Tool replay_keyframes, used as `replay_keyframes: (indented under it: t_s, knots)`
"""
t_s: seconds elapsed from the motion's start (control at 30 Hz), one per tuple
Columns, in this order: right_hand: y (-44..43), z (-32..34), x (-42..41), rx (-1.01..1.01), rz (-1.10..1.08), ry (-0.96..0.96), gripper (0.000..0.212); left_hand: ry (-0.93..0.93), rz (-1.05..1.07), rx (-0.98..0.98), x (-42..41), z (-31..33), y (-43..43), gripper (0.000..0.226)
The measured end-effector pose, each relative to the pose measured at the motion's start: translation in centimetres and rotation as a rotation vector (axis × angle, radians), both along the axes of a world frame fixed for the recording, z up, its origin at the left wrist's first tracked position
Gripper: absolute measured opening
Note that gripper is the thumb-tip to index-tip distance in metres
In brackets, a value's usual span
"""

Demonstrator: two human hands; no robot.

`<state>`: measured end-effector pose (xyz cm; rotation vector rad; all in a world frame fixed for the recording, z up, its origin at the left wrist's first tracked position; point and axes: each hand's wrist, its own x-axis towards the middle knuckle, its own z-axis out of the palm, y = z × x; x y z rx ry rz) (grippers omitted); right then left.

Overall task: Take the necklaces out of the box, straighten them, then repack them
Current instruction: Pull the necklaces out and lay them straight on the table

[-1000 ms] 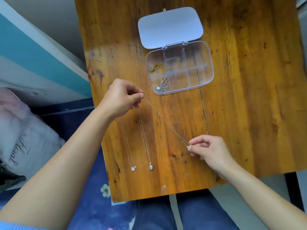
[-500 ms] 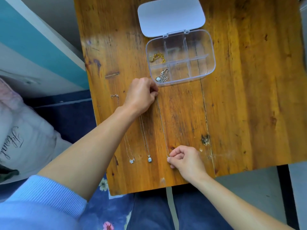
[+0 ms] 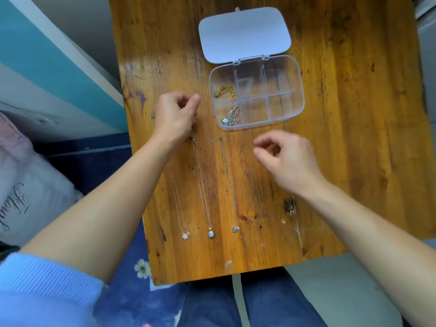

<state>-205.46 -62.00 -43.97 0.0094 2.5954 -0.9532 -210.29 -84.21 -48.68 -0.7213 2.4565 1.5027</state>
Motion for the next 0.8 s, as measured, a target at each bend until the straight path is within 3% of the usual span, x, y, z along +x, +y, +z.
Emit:
replay_keyframes:
  t_s: [0.17,0.33,0.57,0.8]
  knots:
    - [-4.3,-0.5,-6.2,0.116,0.296,0.02,0.036,-0.078,-0.04,0.159,-3.9,0.5,0.3,0.037]
    - [-6.7,-2.1,-7.2,0.437,0.553,0.023,0.025,-0.168,-0.125,0.195,-5.0,0.5,0.1,0.039]
    - [-7.4,-2.0,-7.9,0.479,0.554,-0.013,0.031,-0.2,-0.103,0.218,-5.0,0.4,0.0,0.04]
    - [-7.6,-2.0,-8.3,0.445,0.553,-0.034,0.015,-0.196,-0.082,0.228,-4.9,0.4,0.2,0.04]
